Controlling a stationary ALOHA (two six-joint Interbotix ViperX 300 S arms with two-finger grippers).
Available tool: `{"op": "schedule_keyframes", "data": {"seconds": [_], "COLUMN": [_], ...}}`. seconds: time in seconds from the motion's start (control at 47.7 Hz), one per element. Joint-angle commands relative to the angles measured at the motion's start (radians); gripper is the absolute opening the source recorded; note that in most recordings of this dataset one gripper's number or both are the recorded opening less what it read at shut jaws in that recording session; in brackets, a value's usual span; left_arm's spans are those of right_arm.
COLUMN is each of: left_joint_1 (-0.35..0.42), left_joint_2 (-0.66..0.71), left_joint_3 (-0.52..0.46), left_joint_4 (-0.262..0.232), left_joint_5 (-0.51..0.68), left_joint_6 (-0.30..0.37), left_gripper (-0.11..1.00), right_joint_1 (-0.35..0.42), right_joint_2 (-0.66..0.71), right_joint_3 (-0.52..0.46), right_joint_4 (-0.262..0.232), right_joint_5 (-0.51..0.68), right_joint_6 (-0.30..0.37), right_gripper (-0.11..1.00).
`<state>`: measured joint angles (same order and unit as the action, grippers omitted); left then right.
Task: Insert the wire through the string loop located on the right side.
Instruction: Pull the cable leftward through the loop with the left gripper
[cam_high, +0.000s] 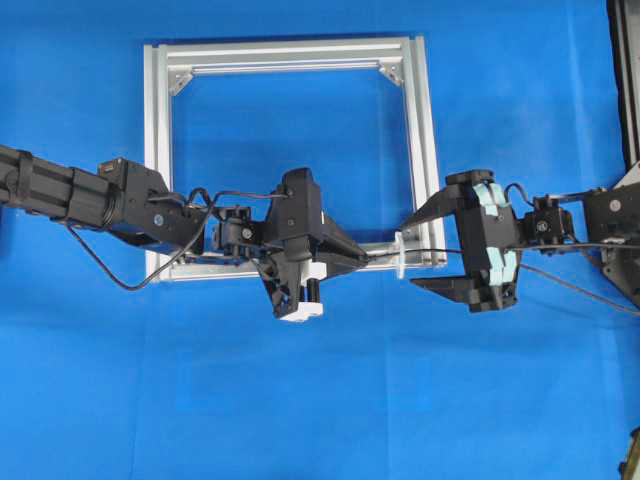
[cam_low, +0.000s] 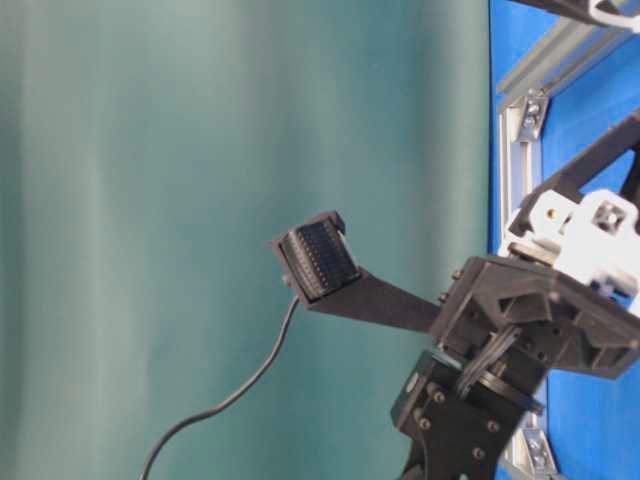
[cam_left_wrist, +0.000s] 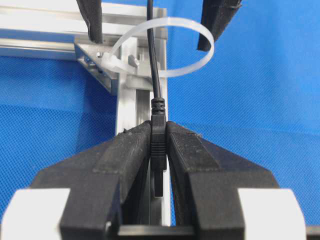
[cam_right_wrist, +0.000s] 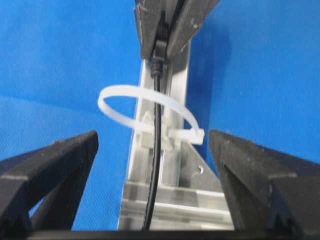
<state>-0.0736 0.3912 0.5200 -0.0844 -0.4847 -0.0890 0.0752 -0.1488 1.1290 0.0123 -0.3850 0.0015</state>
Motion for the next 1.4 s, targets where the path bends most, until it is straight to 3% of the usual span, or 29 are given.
{"op": "schedule_keyframes", "data": {"seconds": [0.0, 0.314, 0.901, 1.382], "left_joint_1": [0.0, 0.002, -0.002, -0.011], "left_joint_2": [-0.026, -0.098, -0.486, -0.624], "left_joint_3": [-0.009, 0.069, 0.508, 0.684], "left_joint_4": [0.003, 0.003, 0.003, 0.003], "left_joint_5": [-0.006, -0.006, -0.08, -0.066], "left_joint_6": [0.002, 0.008, -0.005, 0.0], "left_gripper": [0.06, 0.06, 0.06, 0.06], "right_joint_1": [-0.002, -0.002, -0.002, -0.002], "right_joint_2": [-0.018, -0.031, -0.044, -0.046], "right_joint_3": [-0.005, -0.002, -0.002, 0.002], "right_joint_4": [-0.002, -0.002, -0.002, -0.002], "right_joint_5": [-0.003, -0.003, -0.003, 0.003], "right_joint_6": [0.002, 0.002, 0.002, -0.005], "right_gripper": [0.91, 0.91, 0.91, 0.91]}}
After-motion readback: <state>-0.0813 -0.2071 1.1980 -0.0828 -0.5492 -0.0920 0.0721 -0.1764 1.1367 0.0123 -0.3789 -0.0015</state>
